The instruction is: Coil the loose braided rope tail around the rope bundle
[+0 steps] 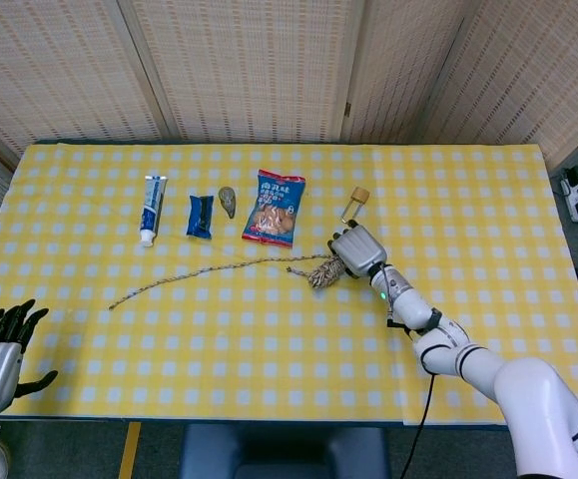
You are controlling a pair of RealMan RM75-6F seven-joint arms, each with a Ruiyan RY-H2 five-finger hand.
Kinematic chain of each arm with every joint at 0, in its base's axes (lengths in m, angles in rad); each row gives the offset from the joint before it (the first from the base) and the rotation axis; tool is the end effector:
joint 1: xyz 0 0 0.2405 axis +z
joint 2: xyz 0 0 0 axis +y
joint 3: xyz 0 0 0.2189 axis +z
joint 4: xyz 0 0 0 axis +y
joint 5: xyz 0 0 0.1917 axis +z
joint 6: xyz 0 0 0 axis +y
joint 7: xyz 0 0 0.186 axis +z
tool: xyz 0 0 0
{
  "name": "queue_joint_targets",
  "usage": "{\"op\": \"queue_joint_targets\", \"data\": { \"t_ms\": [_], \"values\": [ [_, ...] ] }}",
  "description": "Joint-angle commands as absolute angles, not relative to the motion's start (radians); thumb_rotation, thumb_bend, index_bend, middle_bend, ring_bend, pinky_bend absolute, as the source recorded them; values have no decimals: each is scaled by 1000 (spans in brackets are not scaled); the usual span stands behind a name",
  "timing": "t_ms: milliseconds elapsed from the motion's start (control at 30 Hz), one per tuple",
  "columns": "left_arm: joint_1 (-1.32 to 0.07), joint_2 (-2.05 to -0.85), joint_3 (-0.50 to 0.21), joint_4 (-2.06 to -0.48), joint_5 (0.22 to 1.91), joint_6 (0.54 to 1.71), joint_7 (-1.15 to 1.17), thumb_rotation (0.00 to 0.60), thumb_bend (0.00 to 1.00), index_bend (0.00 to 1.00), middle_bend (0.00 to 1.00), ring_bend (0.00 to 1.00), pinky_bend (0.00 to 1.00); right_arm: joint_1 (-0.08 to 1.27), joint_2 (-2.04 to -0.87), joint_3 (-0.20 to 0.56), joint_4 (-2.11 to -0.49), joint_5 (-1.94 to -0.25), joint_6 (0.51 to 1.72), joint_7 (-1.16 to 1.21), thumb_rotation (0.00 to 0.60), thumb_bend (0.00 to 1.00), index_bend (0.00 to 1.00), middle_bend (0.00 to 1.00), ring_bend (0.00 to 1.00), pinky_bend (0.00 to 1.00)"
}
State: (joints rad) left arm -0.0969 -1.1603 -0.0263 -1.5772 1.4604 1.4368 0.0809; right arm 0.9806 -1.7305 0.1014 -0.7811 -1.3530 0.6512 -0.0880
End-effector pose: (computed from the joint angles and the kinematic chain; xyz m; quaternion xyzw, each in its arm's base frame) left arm -0.2829 0.2172 0.1412 -0.6124 -0.3912 -0.3426 0.5954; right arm -0.1340 -0.4372 -0.0423 0.8340 -0.2375 0.2453 0.4334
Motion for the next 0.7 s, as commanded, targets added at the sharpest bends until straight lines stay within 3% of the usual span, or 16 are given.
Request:
{"op": "queue_joint_targets", "data": {
  "t_ms": [33,200,333,700],
  "values": [
    [-97,-1162,-27,-1575,1460,1436,79,600,179,176,88,90,0,986,-1744,103,-762,-1360,652,-79,600,338,517,428,448,244],
    [-102,-1160,-30,-1567,1466,1436,74,600,179,180,88,90,0,980,-1743,98,-758,-1381,675,-62,600,341,581,475,506,322],
    [-120,-1151,-38,-1567,1491,1436,73,600,178,181,88,90,0,958,-1706,88,-804,-1402,714,-48,600,403,644,524,563,403],
    [-287,-1171,-98,-1539,1571,1316,-42,600,181,229,140,145,1,876,-1566,97,-1013,-1384,805,-39,600,443,700,561,622,466]
  ]
}}
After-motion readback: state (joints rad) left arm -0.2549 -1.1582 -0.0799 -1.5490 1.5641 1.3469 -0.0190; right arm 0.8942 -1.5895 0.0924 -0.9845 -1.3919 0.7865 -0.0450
